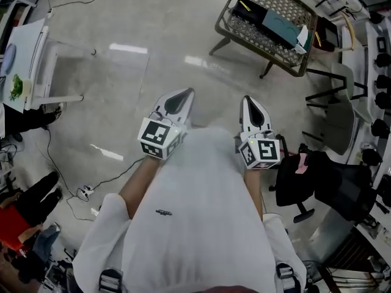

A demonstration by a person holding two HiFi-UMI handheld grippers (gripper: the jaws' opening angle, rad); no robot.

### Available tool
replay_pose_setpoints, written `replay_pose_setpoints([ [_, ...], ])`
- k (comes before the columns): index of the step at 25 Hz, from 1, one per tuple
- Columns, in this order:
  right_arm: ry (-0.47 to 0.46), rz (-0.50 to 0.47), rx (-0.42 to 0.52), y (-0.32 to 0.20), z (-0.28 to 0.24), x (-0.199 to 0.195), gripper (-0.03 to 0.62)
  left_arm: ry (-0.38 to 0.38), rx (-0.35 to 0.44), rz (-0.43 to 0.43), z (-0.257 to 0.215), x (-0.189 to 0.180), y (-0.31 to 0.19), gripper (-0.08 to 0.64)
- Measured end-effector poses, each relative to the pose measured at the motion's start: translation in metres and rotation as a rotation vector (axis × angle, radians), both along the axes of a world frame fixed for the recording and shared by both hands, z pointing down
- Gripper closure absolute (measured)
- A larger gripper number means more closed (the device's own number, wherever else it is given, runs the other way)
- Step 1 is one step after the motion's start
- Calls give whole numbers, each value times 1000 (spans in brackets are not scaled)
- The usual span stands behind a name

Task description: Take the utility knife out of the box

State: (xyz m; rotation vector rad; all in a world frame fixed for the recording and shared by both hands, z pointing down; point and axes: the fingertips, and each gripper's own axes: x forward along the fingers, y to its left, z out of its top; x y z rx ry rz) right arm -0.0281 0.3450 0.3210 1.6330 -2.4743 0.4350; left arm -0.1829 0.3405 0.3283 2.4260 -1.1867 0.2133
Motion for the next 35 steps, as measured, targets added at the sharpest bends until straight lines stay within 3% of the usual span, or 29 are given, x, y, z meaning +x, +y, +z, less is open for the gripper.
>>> replay_pose_setpoints([
  [2, -28, 18, -11, -5, 0, -10, 594, -5, 1, -2, -1, -15, -7, 558],
  [6, 25, 20, -8, -23, 1, -23, 594, 5, -29, -24, 3, -36, -27, 558],
  [12, 59, 16, 5, -83, 13, -17, 594, -7, -49, -19, 12, -30, -77, 558],
  [26, 66, -28, 35, -305, 22, 66, 592, -117, -11, 41, -7, 61, -287, 558],
  [31, 89, -53, 36, -370, 26, 85, 592, -111, 10, 10, -12, 81, -344, 558],
  [35, 117, -78, 23, -400, 29, 82, 592, -98, -12, 31, -6, 94, -367, 558],
])
